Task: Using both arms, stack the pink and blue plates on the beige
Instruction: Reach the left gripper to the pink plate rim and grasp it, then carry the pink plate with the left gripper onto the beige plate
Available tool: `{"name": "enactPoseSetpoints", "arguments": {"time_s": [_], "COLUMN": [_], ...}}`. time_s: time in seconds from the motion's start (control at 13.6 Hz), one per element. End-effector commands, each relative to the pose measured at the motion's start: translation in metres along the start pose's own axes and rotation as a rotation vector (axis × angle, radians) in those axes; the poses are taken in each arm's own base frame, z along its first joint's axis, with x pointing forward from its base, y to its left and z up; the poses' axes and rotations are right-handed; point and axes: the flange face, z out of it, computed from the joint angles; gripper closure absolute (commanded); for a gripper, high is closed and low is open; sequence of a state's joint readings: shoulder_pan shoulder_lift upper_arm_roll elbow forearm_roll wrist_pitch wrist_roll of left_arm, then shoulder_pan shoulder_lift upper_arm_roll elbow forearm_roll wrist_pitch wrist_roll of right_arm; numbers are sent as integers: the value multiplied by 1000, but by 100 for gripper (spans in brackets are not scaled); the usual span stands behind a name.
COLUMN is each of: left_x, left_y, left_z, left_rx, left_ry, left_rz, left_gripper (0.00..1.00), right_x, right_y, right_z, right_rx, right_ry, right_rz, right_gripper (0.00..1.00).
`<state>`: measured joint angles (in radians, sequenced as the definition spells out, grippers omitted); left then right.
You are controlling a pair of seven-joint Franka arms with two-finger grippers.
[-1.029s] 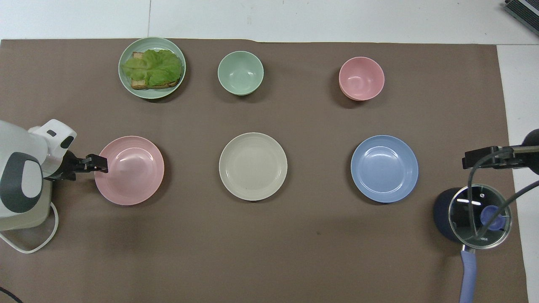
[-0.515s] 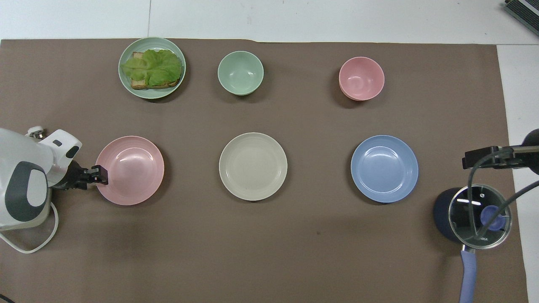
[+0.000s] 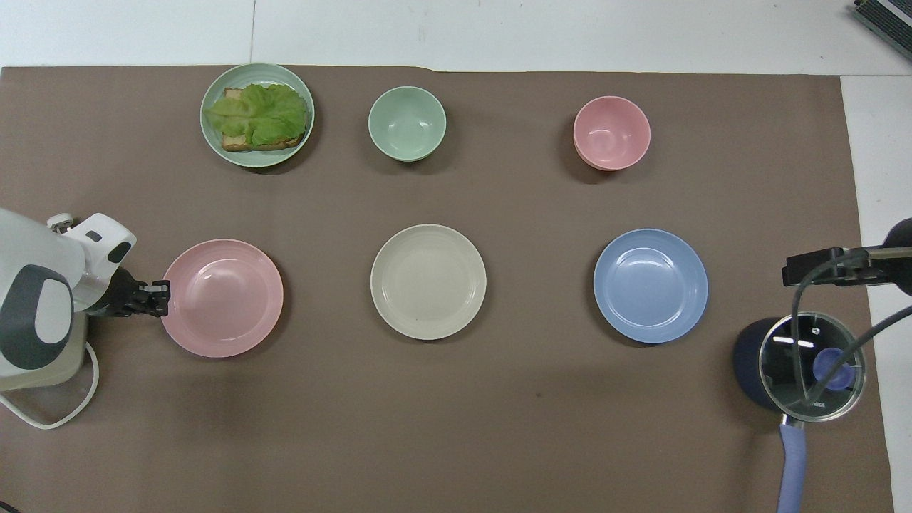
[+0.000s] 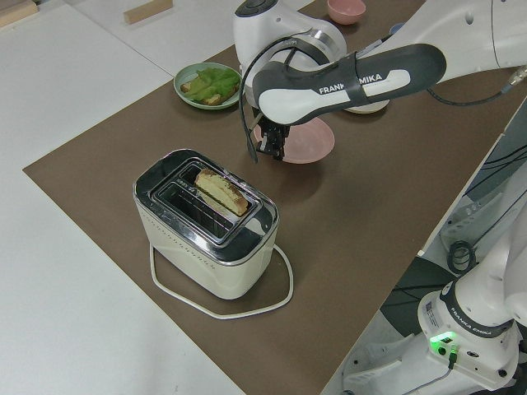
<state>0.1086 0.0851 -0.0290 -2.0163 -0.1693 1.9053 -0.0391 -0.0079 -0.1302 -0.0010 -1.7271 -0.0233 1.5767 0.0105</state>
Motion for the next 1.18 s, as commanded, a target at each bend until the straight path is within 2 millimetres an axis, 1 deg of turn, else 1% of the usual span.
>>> {"name": "enactPoseSetpoints", "arguments": {"time_s": [0.0, 0.07, 0.15, 0.22, 0.29, 0.44, 0.59, 0.74, 0.88, 0.96, 1.03, 1.1], "left_x": [-2, -5, -7, -10, -16, -31, -45, -64, -80, -87, -94, -99], "left_y": [16, 27, 45, 57, 79, 128, 176, 219, 250, 262, 270, 270], "left_z": [-24, -24, -21, -17, -13, -1, 6, 13, 21, 32, 49, 68], "left_rx": [-101, -138, -156, -189, -217, -212, -209, -208, -204, -197, -191, -187], "left_ry": [-16, -14, -13, -11, -9, 10, 32, 41, 40, 38, 46, 64], "left_rz": [-17, -22, -23, -54, -69, -102, -142, -170, -175, -164, -150, -150], "left_gripper": [100, 100, 100, 100, 100, 100, 100, 100, 100, 100, 100, 100], "right_x": [2, 2, 3, 3, 3, 3, 3, 4, 5, 5, 5, 3], "right_y": [5, 5, 5, 5, 5, 5, 5, 5, 4, 4, 5, 5], "right_z": [0, 0, -1, -1, -1, -1, -1, -5, -12, -15, -14, -14], "right_rx": [0, 2, 2, 2, 2, 2, 2, 2, 9, 12, 11, 10], "right_ry": [8, 11, 20, 20, 20, 20, 18, 25, 34, 35, 28, 20], "right_rz": [-19, -16, -16, -16, -16, -15, -15, -18, -17, -17, -17, -20], "right_gripper": [0, 0, 0, 0, 0, 0, 0, 0, 0, 0, 0, 0]}}
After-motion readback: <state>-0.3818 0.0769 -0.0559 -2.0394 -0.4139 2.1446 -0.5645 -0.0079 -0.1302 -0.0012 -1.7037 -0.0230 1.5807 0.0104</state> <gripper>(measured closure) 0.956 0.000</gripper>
